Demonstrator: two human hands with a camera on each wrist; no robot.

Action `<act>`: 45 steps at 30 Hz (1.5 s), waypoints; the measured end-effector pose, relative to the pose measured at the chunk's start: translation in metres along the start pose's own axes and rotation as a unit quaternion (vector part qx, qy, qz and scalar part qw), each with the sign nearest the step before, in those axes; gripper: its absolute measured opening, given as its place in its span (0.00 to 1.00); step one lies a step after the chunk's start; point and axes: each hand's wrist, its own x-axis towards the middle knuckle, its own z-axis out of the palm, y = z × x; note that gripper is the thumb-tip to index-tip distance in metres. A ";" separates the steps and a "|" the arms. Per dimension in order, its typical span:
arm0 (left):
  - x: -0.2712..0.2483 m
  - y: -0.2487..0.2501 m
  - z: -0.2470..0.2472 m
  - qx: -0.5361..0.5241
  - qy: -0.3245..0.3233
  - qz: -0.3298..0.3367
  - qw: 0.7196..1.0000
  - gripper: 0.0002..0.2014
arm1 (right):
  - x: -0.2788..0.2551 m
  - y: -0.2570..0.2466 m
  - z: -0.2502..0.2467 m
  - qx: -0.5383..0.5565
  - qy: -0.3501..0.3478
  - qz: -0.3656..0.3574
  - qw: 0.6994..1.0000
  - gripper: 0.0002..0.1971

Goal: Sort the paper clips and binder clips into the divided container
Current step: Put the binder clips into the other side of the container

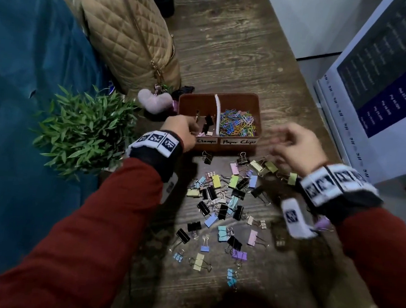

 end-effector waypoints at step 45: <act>-0.196 -0.036 0.135 -0.054 -0.105 -0.213 0.970 0.53 | -0.061 0.074 0.045 -0.419 -0.199 0.053 0.885 0.26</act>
